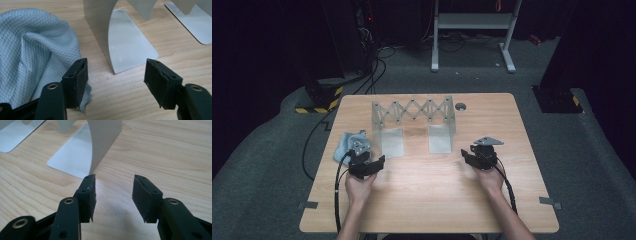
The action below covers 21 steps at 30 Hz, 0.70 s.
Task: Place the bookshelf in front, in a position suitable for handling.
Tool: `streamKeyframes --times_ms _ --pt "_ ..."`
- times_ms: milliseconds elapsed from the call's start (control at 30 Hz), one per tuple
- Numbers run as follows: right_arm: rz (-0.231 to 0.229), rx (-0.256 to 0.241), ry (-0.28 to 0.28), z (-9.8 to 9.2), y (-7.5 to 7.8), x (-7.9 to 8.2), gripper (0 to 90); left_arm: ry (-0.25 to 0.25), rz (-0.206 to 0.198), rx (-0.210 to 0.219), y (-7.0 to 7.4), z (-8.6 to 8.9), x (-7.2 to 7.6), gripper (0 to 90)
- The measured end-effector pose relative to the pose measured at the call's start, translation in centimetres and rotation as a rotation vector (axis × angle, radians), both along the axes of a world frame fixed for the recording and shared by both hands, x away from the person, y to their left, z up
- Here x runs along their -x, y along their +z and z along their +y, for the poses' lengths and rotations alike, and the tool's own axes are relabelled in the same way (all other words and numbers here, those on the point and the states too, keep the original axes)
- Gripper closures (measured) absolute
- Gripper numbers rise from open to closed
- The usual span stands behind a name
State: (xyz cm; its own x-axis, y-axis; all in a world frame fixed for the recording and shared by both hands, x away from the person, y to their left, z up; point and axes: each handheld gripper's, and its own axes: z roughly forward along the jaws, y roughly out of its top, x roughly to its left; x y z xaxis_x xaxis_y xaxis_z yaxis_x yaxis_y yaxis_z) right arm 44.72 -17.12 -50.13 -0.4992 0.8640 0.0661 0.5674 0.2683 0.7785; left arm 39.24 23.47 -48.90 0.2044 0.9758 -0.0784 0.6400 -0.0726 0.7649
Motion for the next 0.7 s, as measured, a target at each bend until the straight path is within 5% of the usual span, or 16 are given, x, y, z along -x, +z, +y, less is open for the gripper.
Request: streamKeyframes --times_ms 200,700 --pt "0.014 -0.011 0.013 1.3 0.2 -0.9 56.4 0.026 0.015 0.005 0.5 0.3 -1.3 37.8" --pt "0.002 -0.016 -0.027 3.6 1.2 -2.6 62.1 0.073 -0.030 0.034 1.3 -0.3 -3.6 44.6"
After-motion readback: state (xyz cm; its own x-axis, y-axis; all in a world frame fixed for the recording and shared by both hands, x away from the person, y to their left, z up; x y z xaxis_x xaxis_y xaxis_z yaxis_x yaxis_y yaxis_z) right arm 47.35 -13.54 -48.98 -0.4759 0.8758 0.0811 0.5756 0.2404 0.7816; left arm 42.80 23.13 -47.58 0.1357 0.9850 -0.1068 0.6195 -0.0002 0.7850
